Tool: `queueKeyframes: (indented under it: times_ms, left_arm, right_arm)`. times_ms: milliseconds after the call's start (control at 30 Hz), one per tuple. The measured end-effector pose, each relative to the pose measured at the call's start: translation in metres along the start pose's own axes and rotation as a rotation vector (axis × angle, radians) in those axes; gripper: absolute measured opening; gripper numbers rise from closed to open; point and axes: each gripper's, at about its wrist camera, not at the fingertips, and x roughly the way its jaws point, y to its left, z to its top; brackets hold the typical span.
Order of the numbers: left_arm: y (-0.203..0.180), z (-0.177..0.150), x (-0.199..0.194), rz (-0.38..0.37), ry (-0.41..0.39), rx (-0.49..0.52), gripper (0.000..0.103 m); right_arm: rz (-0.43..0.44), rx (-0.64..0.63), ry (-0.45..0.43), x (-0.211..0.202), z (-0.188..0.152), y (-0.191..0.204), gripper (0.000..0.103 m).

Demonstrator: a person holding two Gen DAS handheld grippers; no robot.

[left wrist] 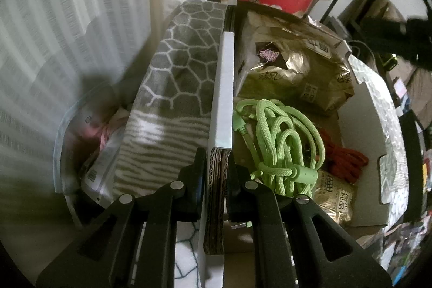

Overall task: Organize objects
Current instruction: 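Lower the gold foil bag into the box and open the right tool, then reach the right tool to the clear bamboo-printed plastic case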

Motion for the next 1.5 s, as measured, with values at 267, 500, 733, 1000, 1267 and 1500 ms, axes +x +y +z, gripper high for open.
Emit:
queueKeyframes:
  times_ms: [267, 500, 733, 1000, 1267, 1500]
  left_arm:
    - [0.0, 0.001, 0.0, 0.002, 0.002, 0.002, 0.01]
    - [0.0, 0.0, 0.0, 0.004, 0.001, 0.004, 0.01]
    - [-0.001, 0.0, 0.0, 0.002, 0.0, 0.007, 0.01]
    - [-0.004, 0.0, 0.0, 0.006, -0.002, 0.009, 0.01]
    - [-0.005, 0.0, 0.0, 0.015, 0.001, 0.013, 0.01]
    - [-0.008, -0.001, 0.001, 0.027, 0.001, 0.02, 0.012]
  right_arm:
    - [-0.064, 0.017, -0.014, 0.012, 0.012, -0.021, 0.041]
    - [-0.053, 0.014, 0.015, 0.008, -0.008, -0.03, 0.041]
    - [-0.091, -0.001, -0.007, -0.028, -0.038, -0.05, 0.048]
    - [-0.222, 0.099, -0.031, -0.059, -0.083, -0.103, 0.062]
    - [-0.264, 0.112, -0.007, -0.065, -0.121, -0.121, 0.072]
    - [-0.282, 0.055, 0.037, -0.054, -0.151, -0.123, 0.089]
